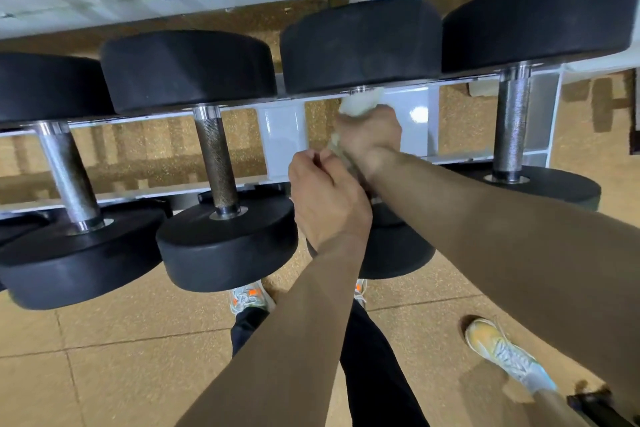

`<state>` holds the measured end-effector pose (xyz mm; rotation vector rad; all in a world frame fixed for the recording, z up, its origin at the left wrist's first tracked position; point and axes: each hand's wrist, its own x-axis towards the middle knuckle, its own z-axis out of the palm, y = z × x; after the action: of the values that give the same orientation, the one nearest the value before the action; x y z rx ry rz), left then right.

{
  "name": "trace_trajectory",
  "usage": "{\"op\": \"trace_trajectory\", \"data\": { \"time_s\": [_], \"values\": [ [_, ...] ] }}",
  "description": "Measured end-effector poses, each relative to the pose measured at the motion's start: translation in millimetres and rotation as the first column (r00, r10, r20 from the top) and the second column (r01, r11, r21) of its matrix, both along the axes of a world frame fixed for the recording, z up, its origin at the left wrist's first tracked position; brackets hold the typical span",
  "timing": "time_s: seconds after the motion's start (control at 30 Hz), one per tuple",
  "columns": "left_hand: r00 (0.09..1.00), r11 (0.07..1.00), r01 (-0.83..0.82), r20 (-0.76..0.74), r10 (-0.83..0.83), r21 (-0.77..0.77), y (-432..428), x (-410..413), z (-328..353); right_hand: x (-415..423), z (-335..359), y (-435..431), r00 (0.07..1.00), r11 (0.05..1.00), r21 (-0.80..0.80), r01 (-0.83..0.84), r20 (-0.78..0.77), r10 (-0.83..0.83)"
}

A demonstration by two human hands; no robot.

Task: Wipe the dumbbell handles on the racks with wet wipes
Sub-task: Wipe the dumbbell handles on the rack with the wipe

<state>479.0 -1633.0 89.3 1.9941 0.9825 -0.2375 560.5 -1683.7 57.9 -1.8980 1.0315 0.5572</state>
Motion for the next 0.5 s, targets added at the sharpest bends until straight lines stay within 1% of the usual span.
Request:
{"op": "trace_trajectory", "data": {
  "time_s": [0.03, 0.07, 0.1, 0.13, 0.17, 0.2, 0.23, 0.27, 0.3, 0.33, 0.4, 0.43, 0.47, 0.5],
  "values": [
    [1.000, 1.000, -0.002, 0.009, 0.002, 0.004, -0.1, -0.1, 0.5, 10.3, -1.9, -3.0, 0.999, 0.995, 0.096, 0.033, 0.026, -0.036],
    [1.000, 1.000, -0.004, 0.011, 0.004, 0.005, -0.7, -0.4, 0.9, 17.3, -1.3, -9.2, 0.998, 0.975, 0.218, 0.032, 0.045, -0.043],
    [1.000, 1.000, -0.005, 0.010, 0.005, 0.004, -1.7, -1.0, 0.5, 20.1, 0.8, -16.7, 0.998, 0.929, 0.370, 0.021, 0.052, -0.043],
    [1.000, 1.000, -0.005, 0.013, 0.005, 0.009, -1.9, -1.3, -0.2, 19.5, 2.5, -24.1, 0.998, 0.842, 0.538, 0.028, 0.027, -0.050],
    [1.000, 1.000, -0.007, 0.014, 0.007, 0.017, -1.5, -1.4, 0.7, 15.5, 3.4, -29.9, 0.997, 0.725, 0.685, 0.071, -0.053, -0.048],
    [1.000, 1.000, -0.012, 0.015, 0.012, 0.026, -0.7, -0.6, 1.8, 10.2, 4.1, -34.5, 0.989, 0.627, 0.769, 0.125, -0.149, -0.014],
    [1.000, 1.000, -0.013, 0.014, 0.012, 0.027, -0.4, 1.1, 2.7, 4.5, 1.2, -38.8, 0.975, 0.557, 0.817, 0.150, -0.214, 0.052],
    [1.000, 1.000, -0.006, 0.007, 0.006, 0.023, -0.8, 1.6, 2.5, -2.6, -4.7, -44.4, 0.960, 0.520, 0.840, 0.155, -0.253, 0.122],
    [1.000, 1.000, 0.005, -0.004, -0.005, 0.019, 0.3, 1.6, 2.9, -10.8, -9.5, -47.9, 0.947, 0.505, 0.849, 0.154, -0.273, 0.170],
    [1.000, 1.000, 0.015, -0.009, -0.015, 0.014, -0.3, 1.2, 4.1, -18.3, -11.7, -51.5, 0.943, 0.520, 0.845, 0.128, -0.266, 0.200],
    [0.999, 1.000, 0.028, -0.017, -0.028, 0.000, 0.5, 2.3, 6.7, -26.8, -12.8, -50.7, 0.953, 0.612, 0.790, 0.031, -0.209, 0.221],
    [0.999, 1.000, 0.030, -0.022, -0.030, -0.003, 0.7, 2.3, 6.7, -30.6, -9.1, -44.7, 0.964, 0.707, 0.706, -0.036, -0.163, 0.212],
    [0.999, 1.000, 0.027, -0.030, -0.027, -0.003, 0.4, 2.5, 6.2, -32.2, -4.5, -38.2, 0.972, 0.815, 0.572, -0.096, -0.121, 0.200],
    [0.999, 1.000, 0.023, -0.036, -0.024, -0.003, 0.2, 2.3, 6.5, -32.1, -0.5, -30.2, 0.980, 0.904, 0.414, -0.109, -0.107, 0.167]
  ]
}}
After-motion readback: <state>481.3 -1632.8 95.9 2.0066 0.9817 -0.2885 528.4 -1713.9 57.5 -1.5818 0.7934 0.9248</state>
